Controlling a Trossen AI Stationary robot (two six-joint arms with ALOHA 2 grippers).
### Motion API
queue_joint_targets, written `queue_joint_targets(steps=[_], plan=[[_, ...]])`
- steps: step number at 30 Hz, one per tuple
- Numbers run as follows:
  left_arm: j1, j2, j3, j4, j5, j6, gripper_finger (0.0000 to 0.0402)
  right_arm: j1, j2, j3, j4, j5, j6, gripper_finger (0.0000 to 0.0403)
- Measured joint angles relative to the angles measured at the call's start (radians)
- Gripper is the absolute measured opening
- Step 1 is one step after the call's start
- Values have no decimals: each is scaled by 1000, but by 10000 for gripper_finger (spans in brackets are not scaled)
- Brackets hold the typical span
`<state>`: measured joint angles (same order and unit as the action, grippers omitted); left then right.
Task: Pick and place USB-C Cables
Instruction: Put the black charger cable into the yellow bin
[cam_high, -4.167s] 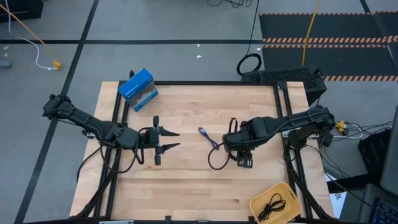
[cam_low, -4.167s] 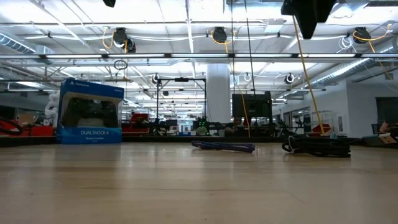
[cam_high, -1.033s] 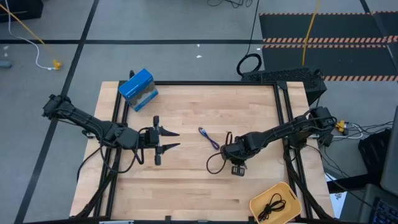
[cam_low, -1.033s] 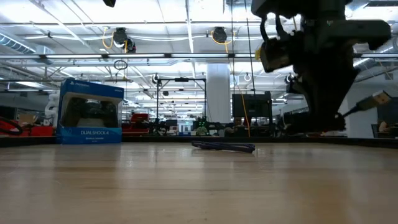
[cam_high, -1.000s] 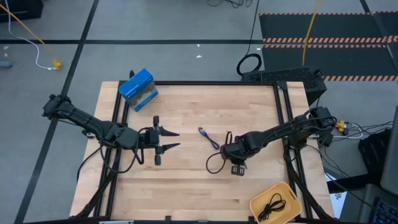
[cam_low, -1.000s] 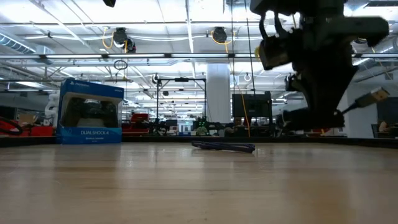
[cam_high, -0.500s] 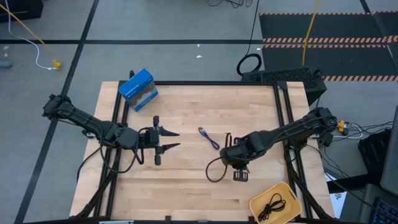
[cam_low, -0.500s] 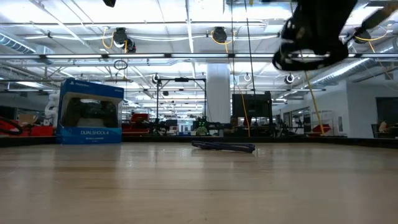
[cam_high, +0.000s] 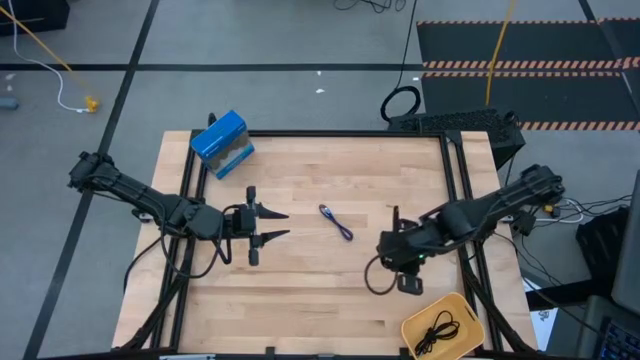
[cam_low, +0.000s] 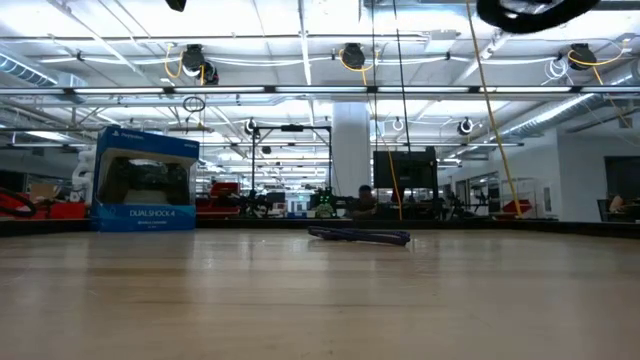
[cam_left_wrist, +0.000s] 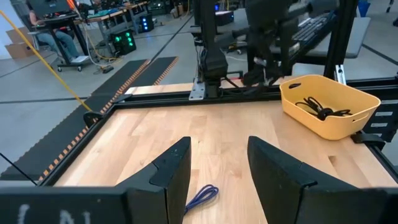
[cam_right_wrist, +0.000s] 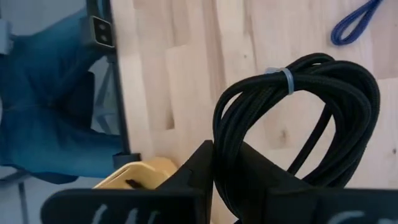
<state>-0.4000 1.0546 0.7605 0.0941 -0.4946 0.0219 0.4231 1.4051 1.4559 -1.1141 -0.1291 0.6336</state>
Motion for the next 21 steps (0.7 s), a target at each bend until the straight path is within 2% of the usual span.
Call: queue_joint_targets(steps=[13,21], plan=[[0,0,0,1,0,0,161,155,-44,0,3,2,171,34],[0,0,0,8,0,-4,161,275,-44,0,3,-2,430,34]])
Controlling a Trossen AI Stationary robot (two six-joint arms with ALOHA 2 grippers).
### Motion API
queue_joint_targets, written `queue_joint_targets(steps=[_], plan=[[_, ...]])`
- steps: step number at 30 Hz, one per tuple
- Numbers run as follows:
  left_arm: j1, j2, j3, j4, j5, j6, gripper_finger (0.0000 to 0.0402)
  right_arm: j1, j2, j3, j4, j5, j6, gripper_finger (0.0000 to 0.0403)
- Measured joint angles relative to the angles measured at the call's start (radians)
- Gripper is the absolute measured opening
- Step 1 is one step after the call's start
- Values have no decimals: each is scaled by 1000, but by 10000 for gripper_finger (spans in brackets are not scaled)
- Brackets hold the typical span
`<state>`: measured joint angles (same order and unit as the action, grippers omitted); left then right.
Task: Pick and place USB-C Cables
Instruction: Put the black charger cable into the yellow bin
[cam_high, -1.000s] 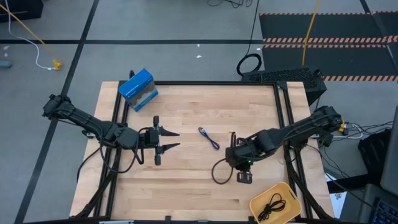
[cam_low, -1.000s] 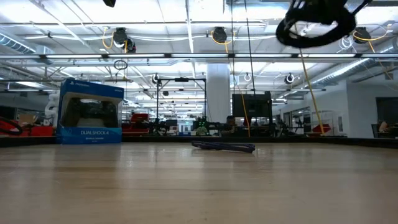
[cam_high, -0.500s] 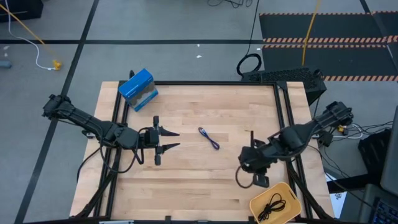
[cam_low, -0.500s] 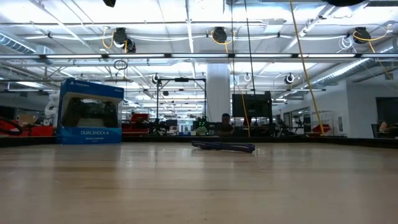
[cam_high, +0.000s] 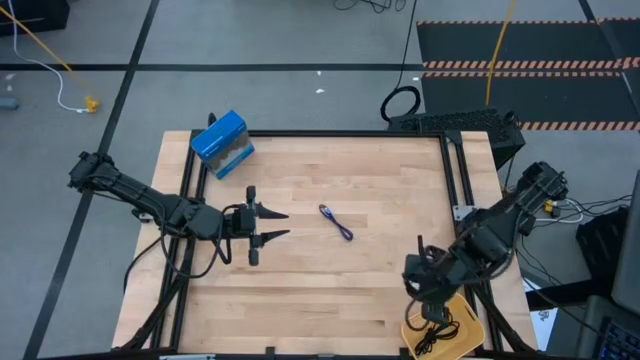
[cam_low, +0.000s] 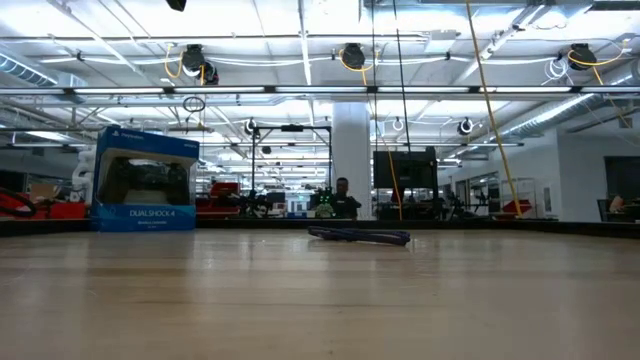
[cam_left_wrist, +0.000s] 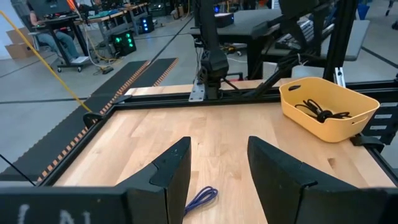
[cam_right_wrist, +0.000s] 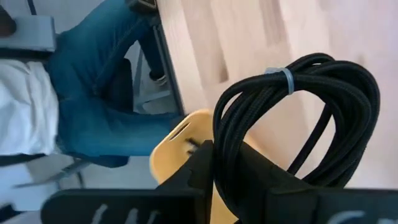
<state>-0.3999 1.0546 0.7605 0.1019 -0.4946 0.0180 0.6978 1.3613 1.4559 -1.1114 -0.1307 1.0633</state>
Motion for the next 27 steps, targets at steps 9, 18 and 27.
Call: queue_joint_targets(steps=[9,18,27], plan=[[0,0,0,0,0,0,161,157,6,0,0,-3,360,34],[0,0,0,7,0,0,161,273,33,0,14,-23,629,34],[0,0,0,7,0,-2,161,322,102,0,61,-24,810,34]])
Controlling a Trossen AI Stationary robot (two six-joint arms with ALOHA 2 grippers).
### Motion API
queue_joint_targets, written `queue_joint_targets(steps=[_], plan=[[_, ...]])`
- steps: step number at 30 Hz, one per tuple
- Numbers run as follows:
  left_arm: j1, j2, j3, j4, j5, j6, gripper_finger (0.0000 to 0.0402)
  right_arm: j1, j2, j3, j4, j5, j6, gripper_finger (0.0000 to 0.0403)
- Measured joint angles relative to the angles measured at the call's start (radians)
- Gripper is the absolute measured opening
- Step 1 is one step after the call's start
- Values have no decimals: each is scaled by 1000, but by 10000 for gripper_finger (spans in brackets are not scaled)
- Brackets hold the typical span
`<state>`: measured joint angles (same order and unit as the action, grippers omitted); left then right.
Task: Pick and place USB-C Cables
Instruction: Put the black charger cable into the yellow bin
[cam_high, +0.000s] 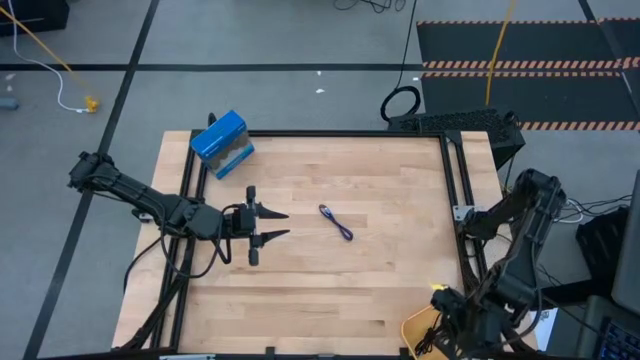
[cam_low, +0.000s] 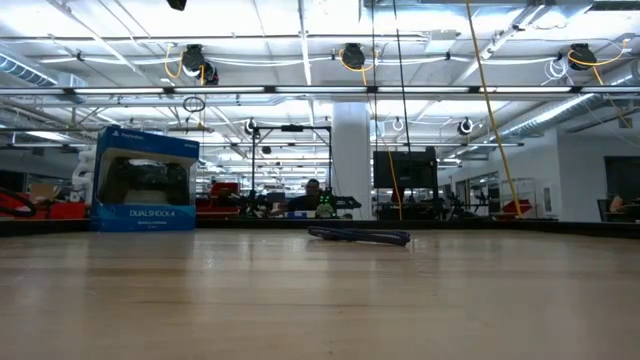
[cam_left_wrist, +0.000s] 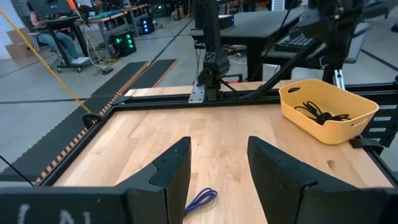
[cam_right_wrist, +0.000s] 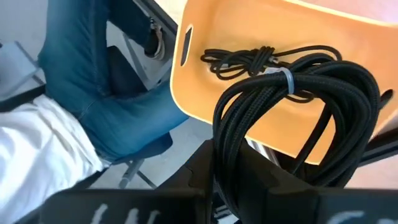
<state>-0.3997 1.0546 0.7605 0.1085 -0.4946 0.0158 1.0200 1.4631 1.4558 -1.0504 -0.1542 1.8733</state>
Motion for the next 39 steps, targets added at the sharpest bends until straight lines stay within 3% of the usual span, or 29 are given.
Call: queue_joint_targets(steps=[15,24,39], plan=[[0,0,0,0,0,-2,161,3,70,0,21,4,56,34],[0,0,0,0,0,-2,161,3,70,0,-35,106,51,34],[0,0,0,0,0,-18,161,3,158,-1,-33,92,45,34]])
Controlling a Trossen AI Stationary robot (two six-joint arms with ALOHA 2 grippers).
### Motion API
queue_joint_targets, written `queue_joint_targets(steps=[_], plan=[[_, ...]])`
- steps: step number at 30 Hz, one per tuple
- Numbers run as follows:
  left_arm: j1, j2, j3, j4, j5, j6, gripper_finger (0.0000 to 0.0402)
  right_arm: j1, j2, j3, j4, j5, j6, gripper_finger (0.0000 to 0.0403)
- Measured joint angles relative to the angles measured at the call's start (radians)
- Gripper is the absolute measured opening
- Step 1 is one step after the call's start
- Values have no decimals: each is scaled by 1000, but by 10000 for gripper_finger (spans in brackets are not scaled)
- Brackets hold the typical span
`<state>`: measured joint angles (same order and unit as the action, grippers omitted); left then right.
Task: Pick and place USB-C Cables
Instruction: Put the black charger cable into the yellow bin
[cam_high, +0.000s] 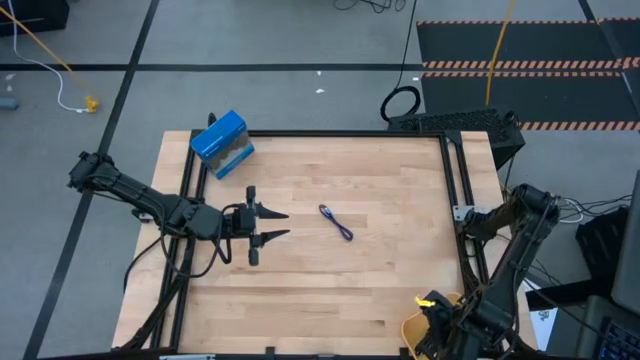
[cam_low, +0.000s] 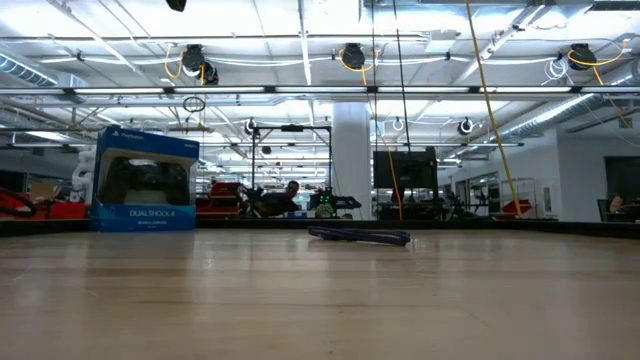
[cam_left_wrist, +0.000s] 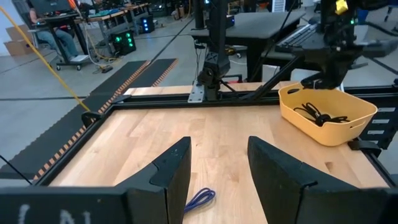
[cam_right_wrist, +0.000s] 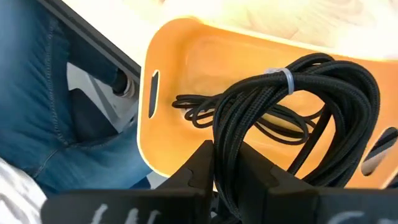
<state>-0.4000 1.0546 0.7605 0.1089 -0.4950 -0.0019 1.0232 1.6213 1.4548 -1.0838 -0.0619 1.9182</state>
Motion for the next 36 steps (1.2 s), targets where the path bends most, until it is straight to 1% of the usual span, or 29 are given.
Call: queue_joint_targets(steps=[5,16,23,27,31,36], plan=[[0,0,0,0,0,-2,161,0,49,0,2,-48,0,34],[0,0,0,1,0,-7,161,0,123,0,11,-45,-19,34],[0,0,0,2,0,-7,161,0,146,-1,6,-38,-19,43],[0,0,0,2,0,-7,161,0,145,-26,25,-24,-19,48],[0,0,0,2,0,-7,161,-1,145,-69,70,-38,-24,54],[0,0,0,2,0,-7,161,0,145,-112,143,-44,-40,71]])
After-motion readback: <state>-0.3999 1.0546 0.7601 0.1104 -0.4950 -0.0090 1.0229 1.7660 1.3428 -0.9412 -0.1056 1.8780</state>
